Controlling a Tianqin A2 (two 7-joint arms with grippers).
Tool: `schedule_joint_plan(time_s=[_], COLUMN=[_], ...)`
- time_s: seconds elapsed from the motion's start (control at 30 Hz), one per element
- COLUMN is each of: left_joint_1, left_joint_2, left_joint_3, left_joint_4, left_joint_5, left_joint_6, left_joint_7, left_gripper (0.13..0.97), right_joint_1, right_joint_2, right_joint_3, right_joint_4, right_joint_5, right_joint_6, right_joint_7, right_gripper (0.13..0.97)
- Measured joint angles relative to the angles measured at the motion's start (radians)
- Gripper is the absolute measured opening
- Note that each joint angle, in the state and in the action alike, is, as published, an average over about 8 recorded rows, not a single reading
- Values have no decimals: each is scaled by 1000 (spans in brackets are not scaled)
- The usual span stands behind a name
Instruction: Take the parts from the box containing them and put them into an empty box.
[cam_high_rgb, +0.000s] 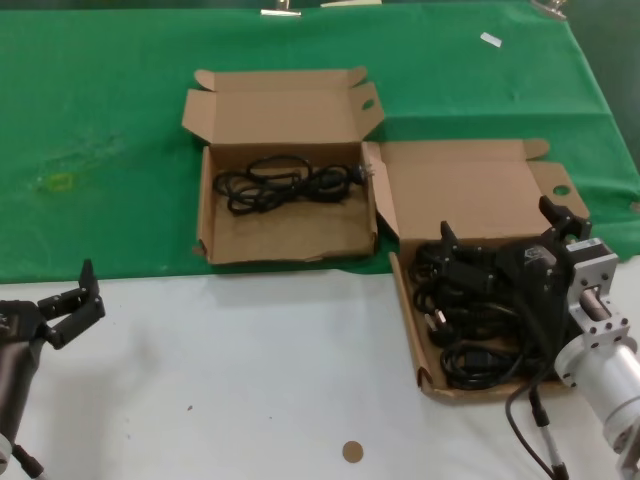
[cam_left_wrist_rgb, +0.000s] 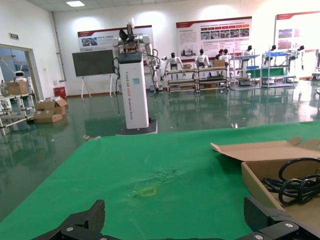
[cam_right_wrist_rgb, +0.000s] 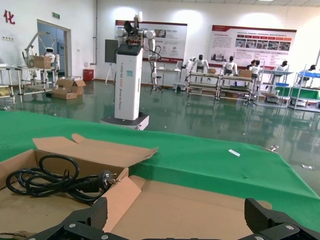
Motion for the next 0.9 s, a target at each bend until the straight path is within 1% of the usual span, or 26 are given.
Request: schedule_joint_plan(time_s=[0.9], left_joint_1=[0], left_joint_2=[0], left_joint_3=[0], left_joint_4=[0], left_joint_5=[0], left_joint_6=[0], left_joint_7=[0], left_gripper=[966], right_joint_1=[0], right_joint_2=[0], right_joint_3=[0], right_joint_4=[0], right_joint_5=[0], right_joint_6=[0], right_joint_7=[0], right_gripper=[966])
